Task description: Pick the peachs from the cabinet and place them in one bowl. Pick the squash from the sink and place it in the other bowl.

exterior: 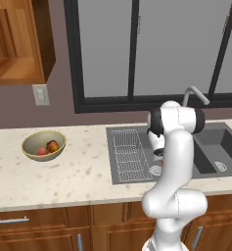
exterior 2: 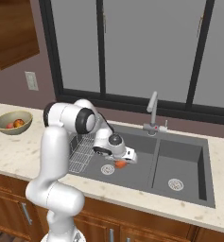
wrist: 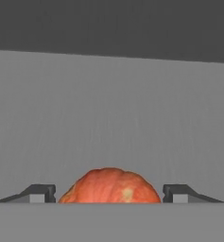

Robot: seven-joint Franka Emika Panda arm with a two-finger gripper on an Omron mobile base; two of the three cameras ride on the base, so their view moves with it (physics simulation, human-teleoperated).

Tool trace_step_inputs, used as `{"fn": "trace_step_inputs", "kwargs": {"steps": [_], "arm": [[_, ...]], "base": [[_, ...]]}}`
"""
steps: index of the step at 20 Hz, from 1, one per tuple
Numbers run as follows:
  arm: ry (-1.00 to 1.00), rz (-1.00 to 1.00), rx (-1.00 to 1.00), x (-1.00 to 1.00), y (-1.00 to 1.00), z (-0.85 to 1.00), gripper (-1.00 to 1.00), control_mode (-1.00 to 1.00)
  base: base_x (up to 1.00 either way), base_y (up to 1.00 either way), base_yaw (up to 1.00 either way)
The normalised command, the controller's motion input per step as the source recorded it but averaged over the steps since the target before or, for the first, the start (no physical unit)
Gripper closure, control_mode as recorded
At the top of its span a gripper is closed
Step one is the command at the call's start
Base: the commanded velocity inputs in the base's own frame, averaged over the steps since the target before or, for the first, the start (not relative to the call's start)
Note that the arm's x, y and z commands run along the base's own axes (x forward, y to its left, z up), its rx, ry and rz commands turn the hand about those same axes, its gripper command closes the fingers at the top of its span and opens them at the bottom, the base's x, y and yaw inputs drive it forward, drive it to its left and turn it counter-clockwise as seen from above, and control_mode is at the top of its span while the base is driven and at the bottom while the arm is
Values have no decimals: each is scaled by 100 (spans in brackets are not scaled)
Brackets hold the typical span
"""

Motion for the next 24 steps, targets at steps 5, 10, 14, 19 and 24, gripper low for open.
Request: {"fn": "trace_step_inputs", "kwargs": {"steps": [5,10,14,19,24], "arm": [[-1,-1,3,0,-16,42,100,-100],[0,0,0,-8,0,49,100,-100],[0,0,2,-13,0,71,100,-100],[0,0,2,-29,0,63,100,-100],[0,0,0,-13,-3,74,100,-100]], "base": [[0,0,0],[0,0,0],[0,0,0],[0,0,0],[0,0,0]]}}
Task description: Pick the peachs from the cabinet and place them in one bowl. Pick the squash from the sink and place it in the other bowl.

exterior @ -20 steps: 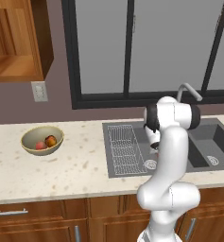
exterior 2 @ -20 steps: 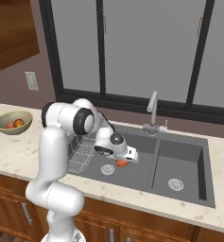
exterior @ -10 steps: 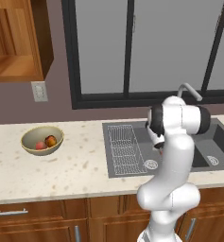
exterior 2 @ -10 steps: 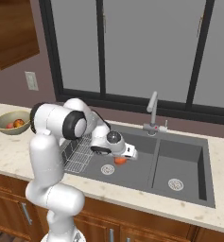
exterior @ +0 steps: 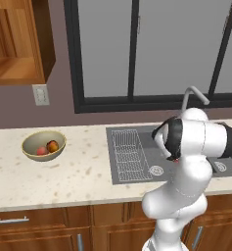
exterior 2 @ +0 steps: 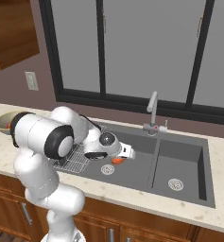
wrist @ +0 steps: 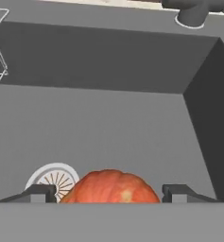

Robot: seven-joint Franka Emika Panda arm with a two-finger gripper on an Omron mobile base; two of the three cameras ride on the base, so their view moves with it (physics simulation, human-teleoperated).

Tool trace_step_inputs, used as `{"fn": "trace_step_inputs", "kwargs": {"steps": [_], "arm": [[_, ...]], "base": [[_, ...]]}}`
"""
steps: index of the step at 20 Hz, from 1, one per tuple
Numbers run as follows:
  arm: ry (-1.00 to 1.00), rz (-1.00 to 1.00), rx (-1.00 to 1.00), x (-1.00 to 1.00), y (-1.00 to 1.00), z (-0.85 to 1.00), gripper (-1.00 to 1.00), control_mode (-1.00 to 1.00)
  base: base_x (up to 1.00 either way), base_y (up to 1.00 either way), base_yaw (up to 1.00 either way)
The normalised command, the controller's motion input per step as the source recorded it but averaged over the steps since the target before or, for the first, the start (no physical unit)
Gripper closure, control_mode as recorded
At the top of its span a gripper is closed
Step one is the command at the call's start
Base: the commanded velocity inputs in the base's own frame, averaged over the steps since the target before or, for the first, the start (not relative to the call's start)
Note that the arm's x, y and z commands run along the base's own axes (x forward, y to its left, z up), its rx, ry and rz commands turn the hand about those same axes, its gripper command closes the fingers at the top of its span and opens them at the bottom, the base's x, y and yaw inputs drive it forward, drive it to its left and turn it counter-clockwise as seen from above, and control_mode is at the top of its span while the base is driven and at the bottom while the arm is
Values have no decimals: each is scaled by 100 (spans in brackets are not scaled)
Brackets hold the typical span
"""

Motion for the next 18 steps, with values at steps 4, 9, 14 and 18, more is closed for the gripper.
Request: {"fn": "trace_step_inputs", "kwargs": {"steps": [4,9,14,18], "arm": [[0,0,0,-15,-2,72,100,-100],[0,0,0,-6,-9,78,100,-100],[0,0,2,2,-11,80,100,-100],[0,0,3,2,-4,69,100,-100]], "base": [[0,0,0],[0,0,0],[0,0,0],[0,0,0]]}}
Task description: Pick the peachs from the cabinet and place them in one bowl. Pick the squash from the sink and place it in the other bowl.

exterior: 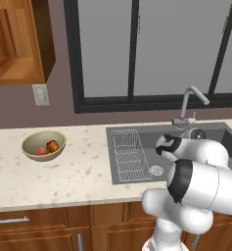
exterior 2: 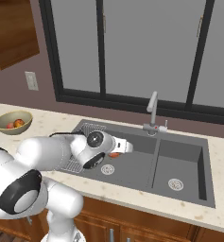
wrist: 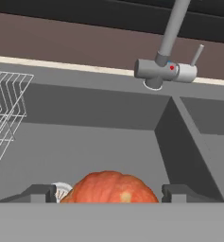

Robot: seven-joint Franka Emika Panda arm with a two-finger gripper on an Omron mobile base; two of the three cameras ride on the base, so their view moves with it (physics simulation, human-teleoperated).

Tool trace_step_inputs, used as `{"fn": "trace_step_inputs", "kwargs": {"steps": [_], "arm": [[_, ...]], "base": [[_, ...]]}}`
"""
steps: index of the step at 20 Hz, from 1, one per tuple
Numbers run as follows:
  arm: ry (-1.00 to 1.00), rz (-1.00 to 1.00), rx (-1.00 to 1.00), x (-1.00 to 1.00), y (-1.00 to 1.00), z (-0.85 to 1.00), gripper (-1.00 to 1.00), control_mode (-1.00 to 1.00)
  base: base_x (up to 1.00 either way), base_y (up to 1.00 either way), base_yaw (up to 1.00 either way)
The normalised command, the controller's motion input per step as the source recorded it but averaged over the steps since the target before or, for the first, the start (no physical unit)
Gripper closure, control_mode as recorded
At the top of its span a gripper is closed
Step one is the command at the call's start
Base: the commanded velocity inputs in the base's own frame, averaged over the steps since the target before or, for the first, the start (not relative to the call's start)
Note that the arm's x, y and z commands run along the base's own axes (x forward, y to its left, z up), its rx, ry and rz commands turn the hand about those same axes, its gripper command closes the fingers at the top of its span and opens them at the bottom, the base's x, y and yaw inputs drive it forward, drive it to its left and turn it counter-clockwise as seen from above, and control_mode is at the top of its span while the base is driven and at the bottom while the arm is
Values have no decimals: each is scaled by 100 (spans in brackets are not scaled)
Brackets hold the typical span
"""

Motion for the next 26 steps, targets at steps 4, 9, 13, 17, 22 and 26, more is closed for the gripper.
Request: {"fn": "trace_step_inputs", "kwargs": {"steps": [4,9,13,17,22,26], "arm": [[1,0,2,-2,-2,68,100,-100],[5,4,0,-28,0,68,100,-100],[7,7,0,-47,0,38,100,-100],[14,4,1,-39,0,23,100,-100],[20,0,0,-31,0,31,100,-100],[17,0,0,-22,0,39,100,-100]], "base": [[0,0,0],[0,0,0],[0,0,0],[0,0,0],[0,0,0],[0,0,0]]}}
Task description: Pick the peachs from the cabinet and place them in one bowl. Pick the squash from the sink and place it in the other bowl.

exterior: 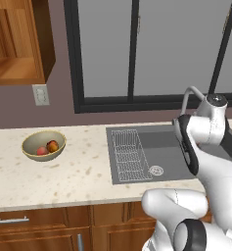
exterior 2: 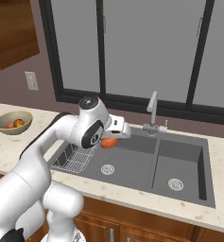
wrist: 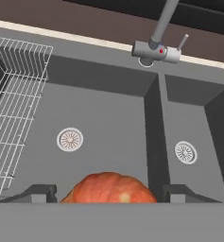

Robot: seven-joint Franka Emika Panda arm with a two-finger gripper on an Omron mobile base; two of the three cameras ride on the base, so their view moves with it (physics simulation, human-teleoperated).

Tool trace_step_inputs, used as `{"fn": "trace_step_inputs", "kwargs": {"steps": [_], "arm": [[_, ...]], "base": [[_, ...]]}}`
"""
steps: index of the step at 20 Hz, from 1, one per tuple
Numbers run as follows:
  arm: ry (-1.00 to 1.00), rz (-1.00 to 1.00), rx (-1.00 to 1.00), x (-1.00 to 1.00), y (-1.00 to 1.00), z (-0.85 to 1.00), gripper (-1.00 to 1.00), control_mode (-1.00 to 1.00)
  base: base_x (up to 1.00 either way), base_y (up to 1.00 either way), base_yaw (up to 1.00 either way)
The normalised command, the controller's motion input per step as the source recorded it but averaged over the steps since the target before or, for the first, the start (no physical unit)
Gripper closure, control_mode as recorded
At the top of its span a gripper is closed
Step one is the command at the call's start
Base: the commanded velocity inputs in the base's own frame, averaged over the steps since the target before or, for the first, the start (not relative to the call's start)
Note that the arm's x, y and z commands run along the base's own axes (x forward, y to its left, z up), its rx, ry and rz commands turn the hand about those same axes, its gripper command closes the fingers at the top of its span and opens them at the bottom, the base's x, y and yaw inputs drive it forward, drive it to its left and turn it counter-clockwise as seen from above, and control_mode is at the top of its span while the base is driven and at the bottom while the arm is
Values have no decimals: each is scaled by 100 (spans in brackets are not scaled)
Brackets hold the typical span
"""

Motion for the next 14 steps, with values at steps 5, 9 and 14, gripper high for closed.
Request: {"fn": "trace_step_inputs", "kwargs": {"steps": [5,9,14], "arm": [[7,-1,0,-25,0,35,100,-100],[0,-3,0,-45,3,21,100,-100],[0,-3,0,-34,8,8,100,-100]], "base": [[0,0,0],[0,0,0],[0,0,0]]}}
